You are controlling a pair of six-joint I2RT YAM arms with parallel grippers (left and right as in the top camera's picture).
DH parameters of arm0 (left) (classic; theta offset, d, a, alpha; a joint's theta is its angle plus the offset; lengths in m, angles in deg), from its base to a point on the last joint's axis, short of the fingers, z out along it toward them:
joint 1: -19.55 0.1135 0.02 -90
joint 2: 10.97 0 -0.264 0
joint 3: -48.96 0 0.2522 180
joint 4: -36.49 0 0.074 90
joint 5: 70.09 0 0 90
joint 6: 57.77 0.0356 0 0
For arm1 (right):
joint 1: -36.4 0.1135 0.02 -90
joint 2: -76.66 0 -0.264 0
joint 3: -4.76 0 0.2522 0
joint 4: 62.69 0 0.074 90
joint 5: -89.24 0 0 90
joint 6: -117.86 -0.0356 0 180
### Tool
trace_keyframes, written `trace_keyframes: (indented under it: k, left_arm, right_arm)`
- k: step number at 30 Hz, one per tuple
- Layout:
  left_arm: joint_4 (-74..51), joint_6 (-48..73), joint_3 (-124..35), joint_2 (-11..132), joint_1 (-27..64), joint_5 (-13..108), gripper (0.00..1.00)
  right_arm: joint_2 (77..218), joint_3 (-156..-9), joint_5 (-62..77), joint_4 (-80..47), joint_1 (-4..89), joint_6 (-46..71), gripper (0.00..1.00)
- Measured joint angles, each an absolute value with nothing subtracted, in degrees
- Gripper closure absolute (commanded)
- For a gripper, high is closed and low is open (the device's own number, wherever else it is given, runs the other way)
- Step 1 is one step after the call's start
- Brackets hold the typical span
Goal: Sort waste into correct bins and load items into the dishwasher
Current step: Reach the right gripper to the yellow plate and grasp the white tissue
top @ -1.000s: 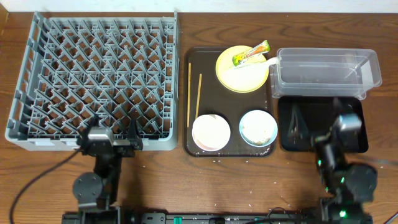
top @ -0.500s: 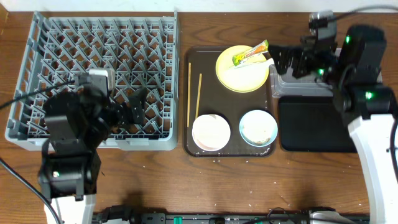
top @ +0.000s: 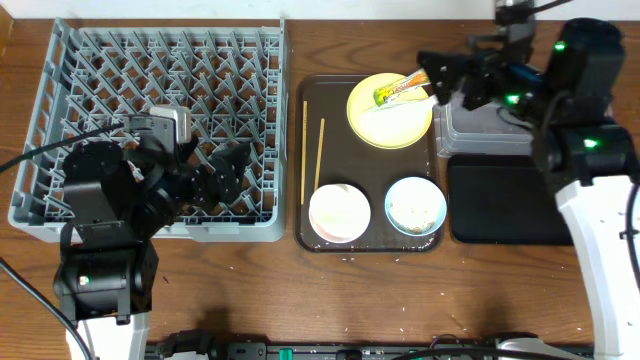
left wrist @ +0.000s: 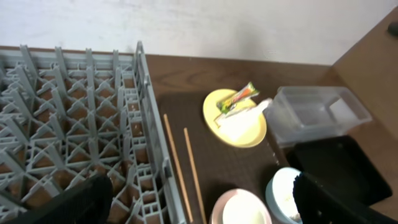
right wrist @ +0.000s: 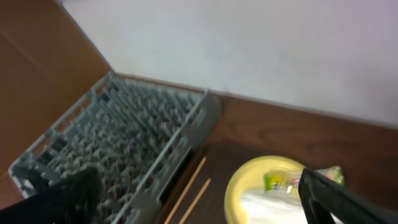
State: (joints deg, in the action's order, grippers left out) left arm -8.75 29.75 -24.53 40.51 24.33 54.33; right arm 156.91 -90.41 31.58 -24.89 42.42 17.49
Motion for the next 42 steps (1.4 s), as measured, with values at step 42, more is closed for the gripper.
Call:
trace_keyframes:
  k: [42]
  left_arm:
    - [-7.33,27.52,-24.64,42.65,20.88,54.50,0.07]
  right_arm:
    - [199.73,-92.64,-3.24,-27.03,54.90,15.07,0.32]
